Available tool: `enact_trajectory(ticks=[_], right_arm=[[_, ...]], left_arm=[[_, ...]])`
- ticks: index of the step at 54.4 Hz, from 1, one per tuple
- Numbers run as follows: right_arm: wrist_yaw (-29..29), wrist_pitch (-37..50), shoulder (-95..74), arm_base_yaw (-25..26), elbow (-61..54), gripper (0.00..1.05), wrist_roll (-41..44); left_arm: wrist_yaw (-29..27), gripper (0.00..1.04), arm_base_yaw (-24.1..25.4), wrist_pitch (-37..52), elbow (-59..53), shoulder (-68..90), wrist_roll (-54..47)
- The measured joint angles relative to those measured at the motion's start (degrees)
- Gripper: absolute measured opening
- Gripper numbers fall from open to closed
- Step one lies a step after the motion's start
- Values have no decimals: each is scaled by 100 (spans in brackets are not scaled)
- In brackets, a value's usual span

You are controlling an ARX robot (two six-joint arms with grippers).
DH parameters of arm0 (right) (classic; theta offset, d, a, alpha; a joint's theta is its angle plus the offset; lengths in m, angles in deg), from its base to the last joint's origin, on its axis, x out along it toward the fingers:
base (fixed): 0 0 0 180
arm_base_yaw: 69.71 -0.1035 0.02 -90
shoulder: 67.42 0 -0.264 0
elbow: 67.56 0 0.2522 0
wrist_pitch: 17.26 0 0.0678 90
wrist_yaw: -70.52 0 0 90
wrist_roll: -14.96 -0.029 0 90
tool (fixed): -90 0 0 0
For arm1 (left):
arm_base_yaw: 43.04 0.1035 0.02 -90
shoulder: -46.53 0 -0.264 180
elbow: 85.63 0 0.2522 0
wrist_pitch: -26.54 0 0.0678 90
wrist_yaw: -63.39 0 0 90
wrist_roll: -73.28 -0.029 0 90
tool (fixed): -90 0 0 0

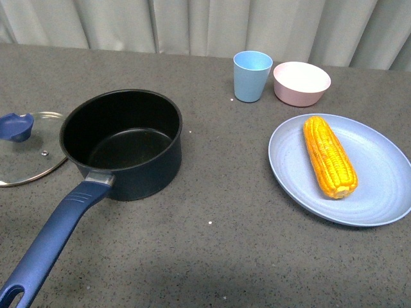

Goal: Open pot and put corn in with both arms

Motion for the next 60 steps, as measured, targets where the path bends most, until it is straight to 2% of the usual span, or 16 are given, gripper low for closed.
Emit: enact_trajectory(ticks=[16, 35, 60], right_arm=[[0, 0, 0, 0, 0, 96, 0], [0, 0, 0, 0, 0, 96, 0], [0, 0, 0, 0, 0, 96, 0]], left_arm=[[0, 4, 0, -1375, -472, -1862, 0], [0, 4, 0, -2957, -525, -3644, 0], [0, 4, 0, -4074, -527, -4815, 0]])
